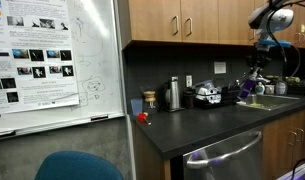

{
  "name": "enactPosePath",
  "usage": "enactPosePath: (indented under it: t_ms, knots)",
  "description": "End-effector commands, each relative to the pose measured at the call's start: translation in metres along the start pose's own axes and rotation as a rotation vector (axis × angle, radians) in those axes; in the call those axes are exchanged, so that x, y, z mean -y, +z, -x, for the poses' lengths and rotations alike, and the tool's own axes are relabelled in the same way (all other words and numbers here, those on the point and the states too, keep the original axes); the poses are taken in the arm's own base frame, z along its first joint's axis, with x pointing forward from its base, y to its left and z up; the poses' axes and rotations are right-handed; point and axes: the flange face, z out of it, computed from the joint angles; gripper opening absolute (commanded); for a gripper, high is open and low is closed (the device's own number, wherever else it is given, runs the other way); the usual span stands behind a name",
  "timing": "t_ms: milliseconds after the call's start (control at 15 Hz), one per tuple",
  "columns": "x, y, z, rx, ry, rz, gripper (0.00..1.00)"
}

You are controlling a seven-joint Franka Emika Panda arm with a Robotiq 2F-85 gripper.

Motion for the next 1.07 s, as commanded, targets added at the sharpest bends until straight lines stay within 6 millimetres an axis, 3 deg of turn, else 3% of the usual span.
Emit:
enactPosePath:
  t_ms: [0, 200, 400, 533, 600, 733, 867, 1000]
  knots:
    - [-0.095, 0.013, 0.033, -0.004, 0.169, -0.127, 0.08]
    - [-0.18, 0.036, 0.077, 0.001, 0.333, -0.218, 0.08]
    - [-0.252, 0.042, 0.142, -0.047, 0.473, -0.311, 0.08]
    - [-0.266, 0.018, 0.168, -0.139, 0.509, -0.344, 0.08]
    - [-0.263, -0.004, 0.173, -0.198, 0.484, -0.33, 0.08]
    - [-0.236, -0.04, 0.183, -0.287, 0.436, -0.276, 0.08]
    - [-0.199, -0.065, 0.179, -0.356, 0.353, -0.213, 0.08]
    - [-0.148, -0.086, 0.17, -0.4, 0.269, -0.13, 0.08]
